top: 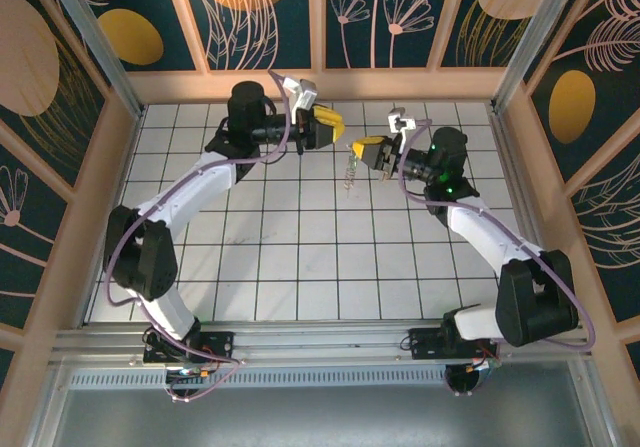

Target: Put the keys on the keyring

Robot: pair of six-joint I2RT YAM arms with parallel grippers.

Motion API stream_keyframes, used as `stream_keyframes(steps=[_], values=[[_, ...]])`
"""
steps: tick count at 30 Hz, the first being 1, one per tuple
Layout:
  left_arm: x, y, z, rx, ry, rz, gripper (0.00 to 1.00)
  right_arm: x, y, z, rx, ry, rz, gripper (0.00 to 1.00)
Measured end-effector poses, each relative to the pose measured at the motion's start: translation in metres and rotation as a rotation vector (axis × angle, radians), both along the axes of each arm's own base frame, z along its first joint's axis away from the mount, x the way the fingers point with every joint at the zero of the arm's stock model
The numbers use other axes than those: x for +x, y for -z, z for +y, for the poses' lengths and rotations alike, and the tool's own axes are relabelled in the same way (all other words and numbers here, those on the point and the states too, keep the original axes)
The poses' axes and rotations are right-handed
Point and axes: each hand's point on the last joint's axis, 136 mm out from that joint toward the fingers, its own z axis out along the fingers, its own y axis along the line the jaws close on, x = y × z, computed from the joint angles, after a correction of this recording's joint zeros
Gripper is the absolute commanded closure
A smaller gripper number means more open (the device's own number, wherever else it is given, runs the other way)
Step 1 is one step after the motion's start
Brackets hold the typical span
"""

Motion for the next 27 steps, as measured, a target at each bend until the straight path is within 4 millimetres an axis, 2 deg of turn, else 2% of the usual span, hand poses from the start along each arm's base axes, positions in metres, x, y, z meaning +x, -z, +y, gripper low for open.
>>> stream_keyframes(steps=[4,8,11,17,27], values=[[0.022,0.024,0.005,0.055,0.017,0.056,0.65,0.006,-0.008,0.002,-0.033,-0.006,-0.023,1.00],[0.031,0.043,0.010,0.090,0.042,0.099,0.64,0.015,-0.008,0.001,-0.061,-0.006,-0.020,1.00],[0.029,0.049,0.014,0.102,0.071,0.117,0.60,0.024,0.001,0.003,-0.084,-0.018,0.004,1.00],[0.023,0.055,0.020,0.118,0.128,0.121,0.59,0.038,0.024,0.012,-0.133,-0.076,0.067,1.00],[0.026,0.078,0.024,0.151,0.145,0.151,0.59,0.044,0.027,0.020,-0.186,-0.155,0.072,1.00]])
